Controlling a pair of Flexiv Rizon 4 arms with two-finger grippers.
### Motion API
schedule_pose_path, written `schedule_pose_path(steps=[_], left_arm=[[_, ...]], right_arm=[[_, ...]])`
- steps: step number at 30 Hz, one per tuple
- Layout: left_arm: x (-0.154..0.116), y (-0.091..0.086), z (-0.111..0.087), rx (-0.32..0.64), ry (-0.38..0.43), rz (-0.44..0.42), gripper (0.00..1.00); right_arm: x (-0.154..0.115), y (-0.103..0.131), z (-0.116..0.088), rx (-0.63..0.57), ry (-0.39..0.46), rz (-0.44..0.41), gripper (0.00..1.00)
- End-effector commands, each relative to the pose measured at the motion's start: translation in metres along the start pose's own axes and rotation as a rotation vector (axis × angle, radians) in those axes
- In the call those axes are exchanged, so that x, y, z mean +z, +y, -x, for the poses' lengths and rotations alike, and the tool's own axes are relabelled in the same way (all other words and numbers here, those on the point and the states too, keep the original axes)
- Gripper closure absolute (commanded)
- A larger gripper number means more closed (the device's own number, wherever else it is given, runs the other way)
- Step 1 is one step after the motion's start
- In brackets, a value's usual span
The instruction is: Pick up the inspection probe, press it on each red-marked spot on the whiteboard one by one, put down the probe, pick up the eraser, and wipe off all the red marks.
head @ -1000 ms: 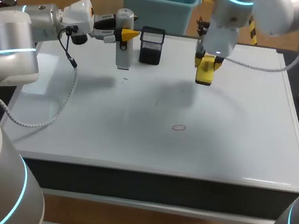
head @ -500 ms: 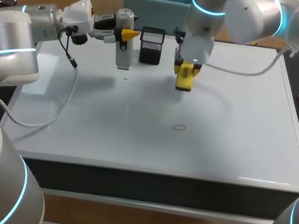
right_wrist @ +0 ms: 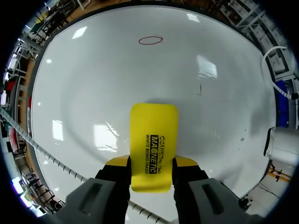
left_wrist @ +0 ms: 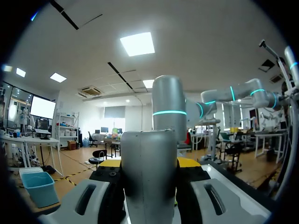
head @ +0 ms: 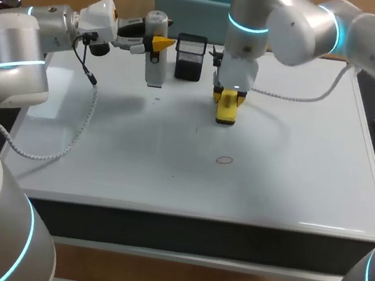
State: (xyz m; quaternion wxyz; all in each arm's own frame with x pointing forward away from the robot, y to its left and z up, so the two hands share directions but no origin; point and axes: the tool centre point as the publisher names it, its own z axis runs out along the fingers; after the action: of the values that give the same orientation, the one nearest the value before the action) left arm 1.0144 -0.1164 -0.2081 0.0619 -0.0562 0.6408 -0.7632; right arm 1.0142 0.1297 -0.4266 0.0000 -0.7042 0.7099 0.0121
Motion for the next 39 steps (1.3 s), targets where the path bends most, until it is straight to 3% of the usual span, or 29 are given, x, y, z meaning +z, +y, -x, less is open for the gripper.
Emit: schedule_pose_path(steps=[1, 8, 15, 23, 32, 39], left_arm=[[0.001, 0.0, 0.0, 0.001, 0.0, -0.001, 1.0], [0.001, 0.0, 0.0, 0.001, 0.0, -0.001, 1.0], [0.001, 0.0, 0.0, 0.001, 0.0, -0.001, 1.0], [0.001, 0.0, 0.0, 0.001, 0.0, -0.001, 1.0], [0.001, 0.0, 0.0, 0.001, 0.0, -0.001, 1.0], [0.001, 0.0, 0.0, 0.001, 0.0, -0.001, 1.0]], right_arm=[[0.002, -0.002, -0.006, -0.003, -0.001, 0.006, 1.0], [0.005, -0.005, -0.029, 0.046, 0.007, 0.015, 1.0], [0.003, -0.011, -0.064, 0.108, 0.019, 0.01, 1.0], [-0.014, -0.012, -0.099, 0.17, 0.026, 0.022, 1.0], [-0.045, -0.025, -0.157, 0.293, 0.027, -0.007, 1.0], [-0.055, -0.022, -0.198, 0.375, 0.029, -0.013, 1.0]])
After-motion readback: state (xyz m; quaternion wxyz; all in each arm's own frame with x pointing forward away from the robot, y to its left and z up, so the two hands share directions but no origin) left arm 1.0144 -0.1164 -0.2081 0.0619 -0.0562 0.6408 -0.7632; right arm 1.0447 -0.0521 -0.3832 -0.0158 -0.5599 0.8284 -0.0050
